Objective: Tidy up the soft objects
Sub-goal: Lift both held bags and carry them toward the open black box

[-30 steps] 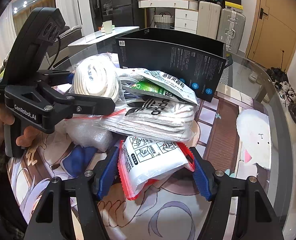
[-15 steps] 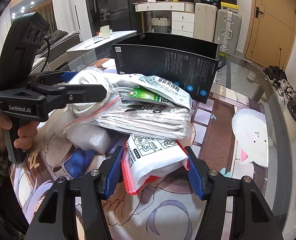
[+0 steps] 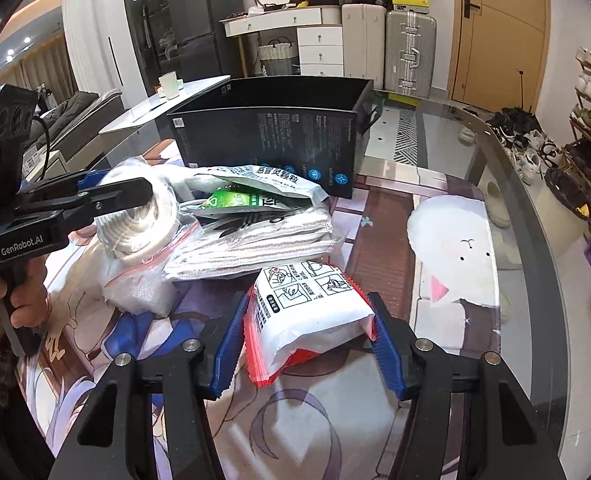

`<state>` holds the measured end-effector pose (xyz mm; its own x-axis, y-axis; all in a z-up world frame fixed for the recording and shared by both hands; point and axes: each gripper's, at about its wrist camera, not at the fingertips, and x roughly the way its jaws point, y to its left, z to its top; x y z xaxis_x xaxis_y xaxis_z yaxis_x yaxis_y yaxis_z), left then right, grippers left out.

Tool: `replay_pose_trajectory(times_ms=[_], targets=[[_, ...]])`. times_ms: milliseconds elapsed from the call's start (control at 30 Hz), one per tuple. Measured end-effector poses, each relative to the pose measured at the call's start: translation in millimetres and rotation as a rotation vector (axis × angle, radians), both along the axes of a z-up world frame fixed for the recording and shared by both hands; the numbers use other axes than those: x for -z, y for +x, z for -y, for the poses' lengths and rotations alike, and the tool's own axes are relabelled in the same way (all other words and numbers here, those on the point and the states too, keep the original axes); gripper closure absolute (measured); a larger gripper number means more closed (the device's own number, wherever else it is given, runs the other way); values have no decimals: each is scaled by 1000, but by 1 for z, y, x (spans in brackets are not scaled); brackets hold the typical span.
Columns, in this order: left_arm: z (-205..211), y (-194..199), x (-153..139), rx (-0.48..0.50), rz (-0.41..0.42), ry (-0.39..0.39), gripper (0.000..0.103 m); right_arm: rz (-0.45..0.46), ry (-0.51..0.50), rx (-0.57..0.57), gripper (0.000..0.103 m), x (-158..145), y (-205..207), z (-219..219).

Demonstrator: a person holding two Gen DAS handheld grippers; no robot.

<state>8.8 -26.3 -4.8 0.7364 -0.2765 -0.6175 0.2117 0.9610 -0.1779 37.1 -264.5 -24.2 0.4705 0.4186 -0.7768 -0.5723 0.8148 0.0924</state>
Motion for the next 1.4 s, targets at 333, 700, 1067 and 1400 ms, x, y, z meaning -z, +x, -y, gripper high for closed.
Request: replay_pose_trajectory(times_ms=[333, 700, 1067, 1400], targets=[[1, -5, -3, 9, 7, -13, 78, 37, 12, 67, 44, -3, 0, 17], [3, -16, -12, -1, 31, -14, 87, 86, 32, 64, 44, -9, -4, 18], [6, -16, -19, -28, 21, -3, 88, 106, 94, 38, 44, -20, -8, 14], [3, -16, -22, -47, 6, -13, 91, 114, 134, 39, 44, -29, -6, 15]])
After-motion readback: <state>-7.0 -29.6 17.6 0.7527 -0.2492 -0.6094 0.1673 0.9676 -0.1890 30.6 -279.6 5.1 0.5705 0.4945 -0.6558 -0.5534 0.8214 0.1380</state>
